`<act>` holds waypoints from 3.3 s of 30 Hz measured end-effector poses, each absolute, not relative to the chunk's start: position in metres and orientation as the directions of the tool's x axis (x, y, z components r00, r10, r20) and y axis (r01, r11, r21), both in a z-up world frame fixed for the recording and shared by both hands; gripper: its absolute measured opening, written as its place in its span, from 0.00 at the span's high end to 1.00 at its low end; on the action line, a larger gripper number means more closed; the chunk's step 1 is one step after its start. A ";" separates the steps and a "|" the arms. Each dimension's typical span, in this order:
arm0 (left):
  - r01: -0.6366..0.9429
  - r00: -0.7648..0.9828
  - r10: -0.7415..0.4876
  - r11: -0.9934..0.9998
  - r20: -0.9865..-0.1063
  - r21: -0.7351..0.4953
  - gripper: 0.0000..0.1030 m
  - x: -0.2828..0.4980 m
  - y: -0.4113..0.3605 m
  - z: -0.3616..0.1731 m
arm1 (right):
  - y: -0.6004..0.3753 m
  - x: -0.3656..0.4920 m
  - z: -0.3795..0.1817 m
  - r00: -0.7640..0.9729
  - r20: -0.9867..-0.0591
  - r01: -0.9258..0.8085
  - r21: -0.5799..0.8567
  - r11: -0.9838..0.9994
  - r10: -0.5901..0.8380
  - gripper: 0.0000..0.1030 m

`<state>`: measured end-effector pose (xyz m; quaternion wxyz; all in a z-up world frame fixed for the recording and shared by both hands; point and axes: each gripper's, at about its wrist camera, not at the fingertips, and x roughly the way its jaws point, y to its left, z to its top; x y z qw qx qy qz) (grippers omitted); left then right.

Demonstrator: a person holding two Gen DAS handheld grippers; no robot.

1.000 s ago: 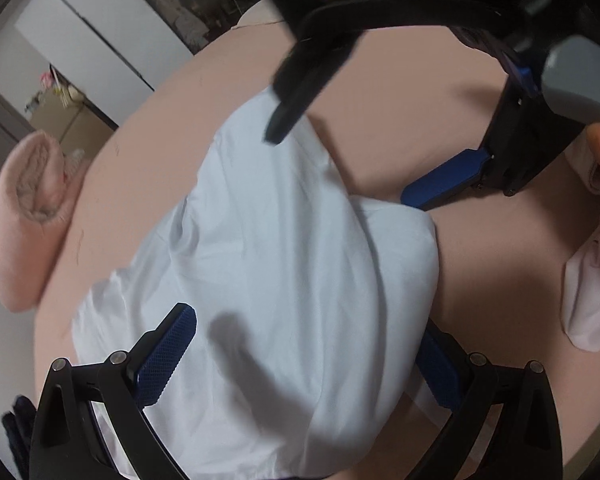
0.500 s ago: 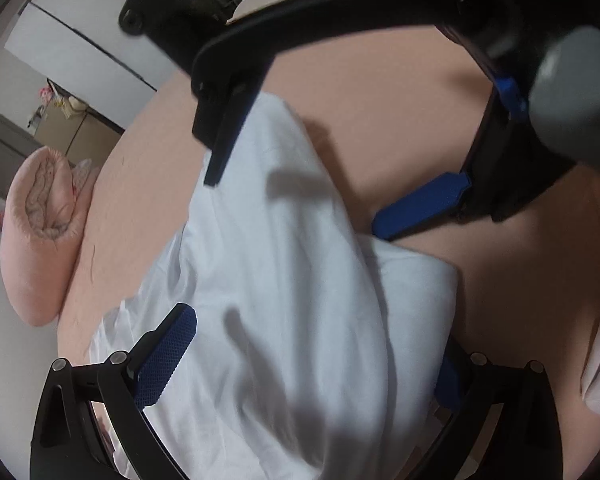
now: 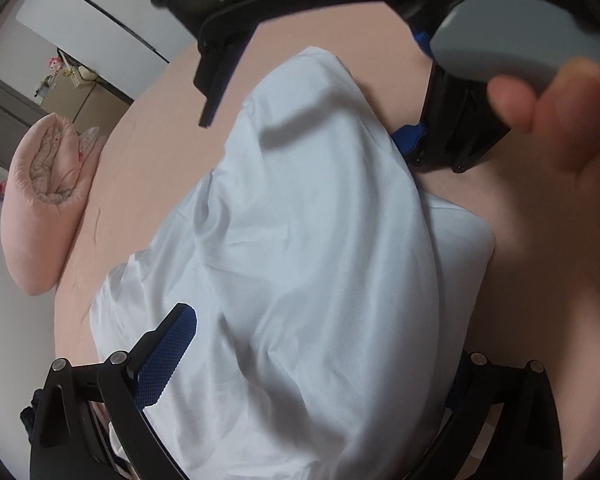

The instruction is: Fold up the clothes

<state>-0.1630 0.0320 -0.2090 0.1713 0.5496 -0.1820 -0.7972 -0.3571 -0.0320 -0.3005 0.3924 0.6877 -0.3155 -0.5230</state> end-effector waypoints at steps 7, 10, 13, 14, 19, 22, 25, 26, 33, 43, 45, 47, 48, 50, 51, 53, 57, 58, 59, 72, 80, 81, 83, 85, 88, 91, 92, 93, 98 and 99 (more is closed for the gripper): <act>0.135 -0.292 -0.431 -0.902 -0.854 0.409 0.00 -0.165 0.015 -0.205 | -0.013 -0.364 -0.308 0.177 -0.378 -0.131 0.906 -0.402 -0.909 0.18; 0.177 -0.266 -0.417 -0.907 -0.869 0.381 0.00 -0.163 0.010 -0.203 | -0.009 -0.360 -0.312 0.158 -0.425 -0.114 0.889 -0.443 -0.892 0.45; 0.200 -0.259 -0.425 -0.902 -0.867 0.382 0.00 -0.161 0.011 -0.202 | 0.003 -0.358 -0.325 0.143 -0.441 -0.148 0.876 -0.459 -0.886 0.85; 0.199 -0.267 -0.436 -0.897 -0.860 0.394 0.00 -0.160 0.013 -0.202 | 0.011 -0.357 -0.334 0.121 -0.387 -0.183 0.896 -0.403 -0.914 0.88; 0.175 -0.288 -0.494 -0.869 -0.820 0.462 0.00 -0.158 0.027 -0.202 | 0.006 -0.360 -0.327 0.124 -0.416 -0.128 0.893 -0.431 -0.901 0.88; 0.129 -0.308 -0.519 -0.853 -0.797 0.506 0.00 -0.154 0.044 -0.205 | 0.006 -0.362 -0.329 0.126 -0.393 -0.142 0.901 -0.409 -0.911 0.88; 0.107 -0.320 -0.495 -0.866 -0.808 0.488 0.13 -0.141 0.049 -0.207 | 0.005 -0.362 -0.326 0.119 -0.391 -0.125 0.906 -0.405 -0.913 0.88; 0.109 -0.314 -0.472 -0.880 -0.824 0.463 0.28 -0.139 0.047 -0.208 | 0.004 -0.363 -0.325 0.118 -0.392 -0.124 0.906 -0.405 -0.912 0.88; 0.084 -0.326 -0.560 -0.819 -0.761 0.567 0.72 -0.134 0.088 -0.223 | 0.014 -0.361 -0.324 0.111 -0.366 -0.092 0.922 -0.376 -0.924 0.88; 0.130 -0.356 -0.442 -0.896 -0.823 0.424 0.73 -0.152 0.052 -0.214 | 0.015 -0.362 -0.317 0.103 -0.413 -0.109 0.900 -0.423 -0.905 0.86; 0.167 -0.365 -0.376 -0.926 -0.852 0.338 0.73 -0.151 0.039 -0.211 | 0.012 -0.361 -0.310 0.106 -0.454 -0.095 0.881 -0.464 -0.885 0.86; 0.195 -0.382 -0.303 -0.950 -0.873 0.244 0.72 -0.149 0.026 -0.208 | 0.008 -0.361 -0.303 0.108 -0.484 -0.065 0.868 -0.492 -0.868 0.83; 0.206 -0.389 -0.269 -0.958 -0.881 0.202 0.72 -0.148 0.019 -0.207 | 0.007 -0.361 -0.300 0.110 -0.495 -0.051 0.863 -0.503 -0.862 0.82; 0.233 -0.416 -0.196 -0.967 -0.888 0.104 0.72 -0.144 0.006 -0.206 | 0.004 -0.361 -0.295 0.108 -0.522 -0.021 0.850 -0.527 -0.846 0.82; 0.243 -0.431 -0.170 -0.968 -0.886 0.068 0.72 -0.142 0.001 -0.205 | 0.004 -0.361 -0.293 0.101 -0.534 -0.019 0.843 -0.538 -0.840 0.82; 0.264 -0.452 -0.132 -0.964 -0.882 0.008 0.73 -0.139 -0.006 -0.204 | 0.003 -0.361 -0.287 0.087 -0.560 -0.011 0.826 -0.563 -0.824 0.82; 0.306 -0.491 -0.061 -0.946 -0.869 -0.106 0.76 -0.135 -0.021 -0.201 | -0.007 -0.358 -0.264 0.062 -0.642 0.085 0.767 -0.637 -0.765 0.82; 0.320 -0.502 -0.039 -0.936 -0.864 -0.144 0.78 -0.134 -0.026 -0.200 | -0.011 -0.356 -0.258 0.058 -0.658 0.112 0.752 -0.650 -0.751 0.82; 0.336 -0.510 -0.012 -0.923 -0.860 -0.187 0.80 -0.132 -0.032 -0.200 | -0.014 -0.355 -0.250 0.050 -0.675 0.137 0.735 -0.664 -0.736 0.82; 0.365 -0.594 0.167 -0.816 -0.787 -0.448 0.83 -0.113 -0.069 -0.191 | -0.054 -0.333 -0.195 -0.010 -0.819 0.338 0.537 -0.773 -0.574 0.83; 0.344 -0.645 0.214 -0.776 -0.734 -0.529 0.83 -0.104 -0.085 -0.174 | -0.092 -0.314 -0.154 -0.044 -0.853 0.448 0.448 -0.774 -0.519 0.83; 0.341 -0.651 0.218 -0.771 -0.727 -0.538 0.83 -0.102 -0.089 -0.172 | -0.096 -0.311 -0.150 -0.050 -0.859 0.465 0.432 -0.773 -0.510 0.83; 0.338 -0.665 0.229 -0.757 -0.711 -0.560 0.83 -0.098 -0.095 -0.167 | -0.105 -0.306 -0.141 -0.062 -0.870 0.497 0.399 -0.771 -0.490 0.83; 0.336 -0.675 0.243 -0.739 -0.697 -0.583 0.83 -0.093 -0.103 -0.165 | -0.116 -0.301 -0.136 -0.062 -0.880 0.525 0.373 -0.765 -0.471 0.83; 0.337 -0.688 0.246 -0.725 -0.683 -0.600 0.83 -0.088 -0.112 -0.162 | -0.129 -0.291 -0.128 -0.058 -0.887 0.553 0.354 -0.754 -0.459 0.83; 0.338 -0.698 0.242 -0.719 -0.674 -0.608 0.83 -0.082 -0.121 -0.158 | -0.140 -0.284 -0.123 -0.055 -0.896 0.570 0.335 -0.751 -0.441 0.83; 0.340 -0.699 0.241 -0.716 -0.673 -0.610 0.83 -0.081 -0.124 -0.157 | -0.144 -0.282 -0.121 -0.054 -0.899 0.575 0.328 -0.750 -0.435 0.83; 0.343 -0.702 0.241 -0.711 -0.670 -0.614 0.83 -0.080 -0.127 -0.157 | -0.148 -0.279 -0.119 -0.054 -0.902 0.578 0.322 -0.750 -0.429 0.83; 0.360 -0.716 0.239 -0.679 -0.655 -0.641 0.83 -0.070 -0.147 -0.160 | -0.174 -0.267 -0.115 -0.059 -0.920 0.603 0.275 -0.749 -0.387 0.83; 0.365 -0.718 0.238 -0.671 -0.654 -0.645 0.83 -0.069 -0.151 -0.161 | -0.179 -0.265 -0.115 -0.059 -0.924 0.610 0.265 -0.747 -0.377 0.83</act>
